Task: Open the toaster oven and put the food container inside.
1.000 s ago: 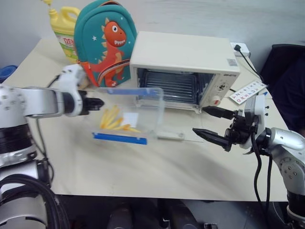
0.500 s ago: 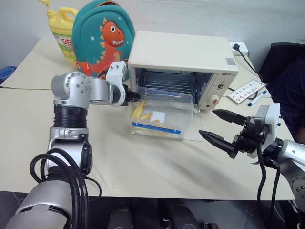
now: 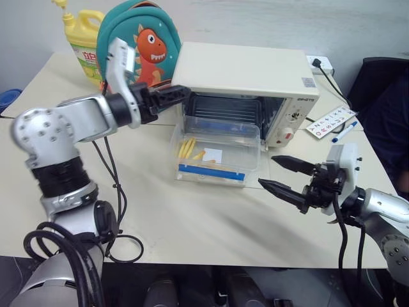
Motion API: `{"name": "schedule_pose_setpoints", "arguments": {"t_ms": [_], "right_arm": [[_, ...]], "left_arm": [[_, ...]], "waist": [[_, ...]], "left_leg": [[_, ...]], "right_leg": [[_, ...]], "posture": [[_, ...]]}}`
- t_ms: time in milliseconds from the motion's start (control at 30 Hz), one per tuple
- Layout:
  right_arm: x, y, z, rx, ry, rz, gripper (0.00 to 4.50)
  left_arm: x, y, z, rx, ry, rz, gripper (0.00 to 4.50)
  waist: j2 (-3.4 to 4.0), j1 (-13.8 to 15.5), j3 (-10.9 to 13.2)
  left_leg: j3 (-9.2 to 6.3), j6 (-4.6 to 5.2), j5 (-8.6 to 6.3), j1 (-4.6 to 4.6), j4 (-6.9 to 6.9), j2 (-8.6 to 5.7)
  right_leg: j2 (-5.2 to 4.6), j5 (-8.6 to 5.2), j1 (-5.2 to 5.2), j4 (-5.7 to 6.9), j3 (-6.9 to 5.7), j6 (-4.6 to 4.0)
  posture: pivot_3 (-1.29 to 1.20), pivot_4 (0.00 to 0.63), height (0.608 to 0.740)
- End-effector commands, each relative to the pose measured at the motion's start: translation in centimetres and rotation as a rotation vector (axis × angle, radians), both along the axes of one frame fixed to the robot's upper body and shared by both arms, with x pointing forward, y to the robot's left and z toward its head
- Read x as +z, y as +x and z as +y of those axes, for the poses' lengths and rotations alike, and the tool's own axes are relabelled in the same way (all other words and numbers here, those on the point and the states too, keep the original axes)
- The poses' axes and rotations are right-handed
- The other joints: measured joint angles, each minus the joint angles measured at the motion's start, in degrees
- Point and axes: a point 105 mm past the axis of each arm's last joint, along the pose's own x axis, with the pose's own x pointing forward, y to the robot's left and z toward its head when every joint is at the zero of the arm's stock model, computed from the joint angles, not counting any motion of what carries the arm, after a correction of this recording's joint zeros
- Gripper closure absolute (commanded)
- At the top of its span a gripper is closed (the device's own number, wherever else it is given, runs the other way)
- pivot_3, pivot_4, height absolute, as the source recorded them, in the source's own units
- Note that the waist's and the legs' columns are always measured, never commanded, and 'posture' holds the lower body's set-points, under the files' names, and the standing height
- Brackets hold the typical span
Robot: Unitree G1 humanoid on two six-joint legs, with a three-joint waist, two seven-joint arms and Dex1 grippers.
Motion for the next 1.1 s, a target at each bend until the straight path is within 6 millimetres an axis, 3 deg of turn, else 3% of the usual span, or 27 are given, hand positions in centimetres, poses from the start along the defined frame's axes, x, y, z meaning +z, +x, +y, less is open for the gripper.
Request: {"name": "schedule_pose_setpoints", "arguments": {"t_ms": [33, 133, 200, 267, 400, 467, 567, 733, 933, 1100], "right_arm": [[0.0, -0.5, 1.1, 0.075, 0.004, 0.019, 2.15], [-0.8, -0.5, 1.9, 0.103, -0.003, 0.05, 3.22], [-1.9, -0.5, 2.6, 0.122, -0.023, 0.078, 3.91], [-3.0, 0.1, 3.1, 0.1, -0.037, 0.1, 4.48], [-4.3, 1.8, 3.6, 0.016, -0.072, 0.09, 4.5], [-5.1, 3.4, 3.6, -0.078, -0.109, 0.072, 4.5], [-5.2, 5.9, 3.5, -0.207, -0.097, 0.035, 4.5], [-3.2, 9.6, 2.5, -0.371, -0.047, -0.056, 4.5], [-1.9, 12.7, 1.9, -0.468, -0.005, -0.103, 4.5], [-1.5, 14.6, 2.6, -0.477, 0.007, -0.133, 4.5]], "left_arm": [[-0.7, -3.3, 1.2, -0.146, 0.011, -0.096, 1.29], [-5.3, -6.2, 1.7, -0.295, 0.251, -0.134, 2.25], [-9.2, -6.5, 2.6, -0.322, 0.431, -0.091, 2.87], [-11.5, -5.5, 3.1, -0.302, 0.524, -0.089, 3.44], [-12.8, -4.0, 1.6, -0.307, 0.575, -0.17, 4.47], [-13.5, -2.8, 0.6, -0.283, 0.617, -0.209, 4.47], [-13.4, -1.2, -1.2, -0.257, 0.586, -0.241, 4.47], [-12.1, 1.8, -3.2, -0.13, 0.533, -0.3, 4.47], [-8.6, 6.1, -6.3, 0.03, 0.452, -0.382, 4.47], [-8.4, 7.6, -7.6, 0.075, 0.427, -0.39, 4.47]], "waist": [[0.07, -0.4, 0.0], [0.06, -1.2, 0.0], [0.06, -1.4, 0.0], [0.06, -0.8, 0.0], [0.02, 0.1, 0.0], [0.02, 0.1, 0.0], [0.0, 0.1, 0.0], [0.01, -0.1, 0.0], [0.02, 0.2, 0.0], [0.04, 0.2, 0.0]], "left_leg": [[0.01, 0.0, 0.0, 0.04, 0.0, 0.0], [-0.05, -0.04, 0.02, 0.02, -0.04, 0.02], [-0.05, -0.04, 0.03, 0.0, -0.07, 0.02], [-0.07, 0.04, 0.03, 0.02, -0.08, -0.02], [-0.1, 0.7, -0.23, -0.09, -0.06, -0.09], [-0.07, 0.8, -0.28, -0.18, -0.02, -0.13], [-0.02, 0.87, -0.33, -0.2, 0.04, -0.12], [0.12, 0.83, -0.3, -0.4, 0.06, -0.08], [0.12, 0.79, -0.2, -0.44, 0.13, -0.1], [0.18, 0.68, -0.1, -0.55, 0.11, -0.14]], "right_leg": [[0.01, 0.0, 0.02, 0.0, 0.02, 0.0], [0.01, -0.02, 0.01, 0.0, -0.02, -0.04], [-0.01, -0.04, 0.01, -0.07, -0.02, -0.07], [-0.08, -0.05, 0.07, -0.13, -0.04, -0.1], [-0.14, -0.01, 0.09, -0.25, -0.03, -0.06], [-0.15, 0.03, 0.03, -0.27, -0.01, 0.0], [-0.13, 0.04, 0.03, -0.29, 0.02, 0.04], [-0.07, 0.04, -0.32, -0.13, 0.12, 0.08], [-0.06, 0.08, -0.4, 0.01, 0.12, 0.12], [-0.14, 0.1, -0.44, -0.11, 0.12, 0.19]], "posture": [[0.0, 0.15, 0.74], [0.0, 0.15, 0.74], [0.0, 0.15, 0.74], [0.0, 0.15, 0.74], [0.0, 0.15, 0.74], [0.0, 0.15, 0.74], [0.0, 0.15, 0.74], [0.0, 0.15, 0.74], [0.0, 0.15, 0.74], [0.0, 0.15, 0.74]]}}
